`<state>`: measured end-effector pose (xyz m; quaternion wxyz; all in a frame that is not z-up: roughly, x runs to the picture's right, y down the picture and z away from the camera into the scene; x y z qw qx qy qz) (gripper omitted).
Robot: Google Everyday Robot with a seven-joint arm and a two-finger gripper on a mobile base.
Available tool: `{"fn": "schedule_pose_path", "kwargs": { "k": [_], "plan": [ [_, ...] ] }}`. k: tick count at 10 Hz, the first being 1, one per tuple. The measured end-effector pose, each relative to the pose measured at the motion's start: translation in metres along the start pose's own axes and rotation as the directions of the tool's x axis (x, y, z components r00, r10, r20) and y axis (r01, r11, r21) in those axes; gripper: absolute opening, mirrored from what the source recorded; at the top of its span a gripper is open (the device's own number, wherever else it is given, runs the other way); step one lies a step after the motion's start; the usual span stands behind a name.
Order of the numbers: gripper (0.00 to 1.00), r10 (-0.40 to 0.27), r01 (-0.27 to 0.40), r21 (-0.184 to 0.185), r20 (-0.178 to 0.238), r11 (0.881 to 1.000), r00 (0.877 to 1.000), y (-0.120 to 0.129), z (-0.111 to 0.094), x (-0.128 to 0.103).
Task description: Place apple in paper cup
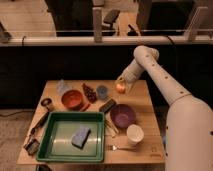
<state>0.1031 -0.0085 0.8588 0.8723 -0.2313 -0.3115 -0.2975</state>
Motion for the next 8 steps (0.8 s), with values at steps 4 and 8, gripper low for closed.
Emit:
{"fn": "schedule_pose_path", "kwargs": {
  "k": [4,8],
  "plan": [
    [0.00,-0.120,0.123,-0.043,0.061,0.992,0.991,0.015,0.001,-0.037],
    [0.00,-0.204,0.218,-0.093,0.144,0.972,0.968,0.042,-0.002,-0.075]
  ]
}}
